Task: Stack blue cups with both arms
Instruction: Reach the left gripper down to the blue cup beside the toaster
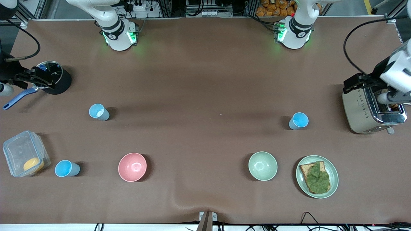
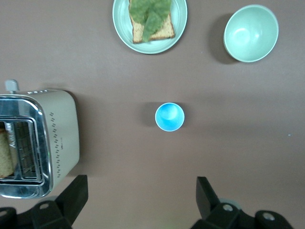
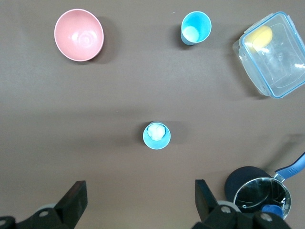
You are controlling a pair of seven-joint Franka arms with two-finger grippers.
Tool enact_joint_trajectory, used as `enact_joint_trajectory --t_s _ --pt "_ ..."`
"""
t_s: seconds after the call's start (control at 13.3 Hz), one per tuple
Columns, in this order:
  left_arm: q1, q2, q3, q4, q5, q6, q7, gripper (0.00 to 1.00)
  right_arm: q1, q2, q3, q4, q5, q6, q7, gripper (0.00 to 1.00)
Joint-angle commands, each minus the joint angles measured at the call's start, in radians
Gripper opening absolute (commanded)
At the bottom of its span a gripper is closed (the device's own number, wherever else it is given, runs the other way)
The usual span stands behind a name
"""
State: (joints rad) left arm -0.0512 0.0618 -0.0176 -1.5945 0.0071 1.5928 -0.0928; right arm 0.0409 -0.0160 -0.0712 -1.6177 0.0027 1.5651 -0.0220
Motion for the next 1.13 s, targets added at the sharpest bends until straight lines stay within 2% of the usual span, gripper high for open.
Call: enact_joint_trajectory --t_s 0.0,0.3,0.45,0.6,0.75,1.05 --pt "-0.001 -0.007 -0.002 -0.146 -0.012 0.146 0.024 1.0 -0.01 -0.024 0.011 -0.022 0.0 -0.005 0.005 1.0" --pt "0.004 -0.007 -0.018 -0.417 -0.01 0.47 0.021 1.0 -0.003 -0.021 0.014 -0.021 0.0 -0.007 0.016 1.0" --pt "0.01 -0.002 -0.018 -0.522 -0.006 0.606 0.021 1.0 -0.001 -0.019 0.016 -0.021 0.0 -0.007 0.014 1.0" --pt "0.013 0.027 -0.018 -0.577 -0.006 0.706 0.021 1.0 -0.003 -0.013 0.016 -0.019 0.0 -0.007 0.014 1.0" --pt "0.021 0.073 -0.019 -0.605 -0.006 0.749 0.021 1.0 -0.004 0.008 0.016 -0.018 0.0 -0.007 0.004 1.0" --pt "0.021 0.168 -0.019 -0.608 -0.006 0.832 0.028 1.0 -0.001 0.05 0.014 -0.011 0.0 -0.005 0.002 1.0"
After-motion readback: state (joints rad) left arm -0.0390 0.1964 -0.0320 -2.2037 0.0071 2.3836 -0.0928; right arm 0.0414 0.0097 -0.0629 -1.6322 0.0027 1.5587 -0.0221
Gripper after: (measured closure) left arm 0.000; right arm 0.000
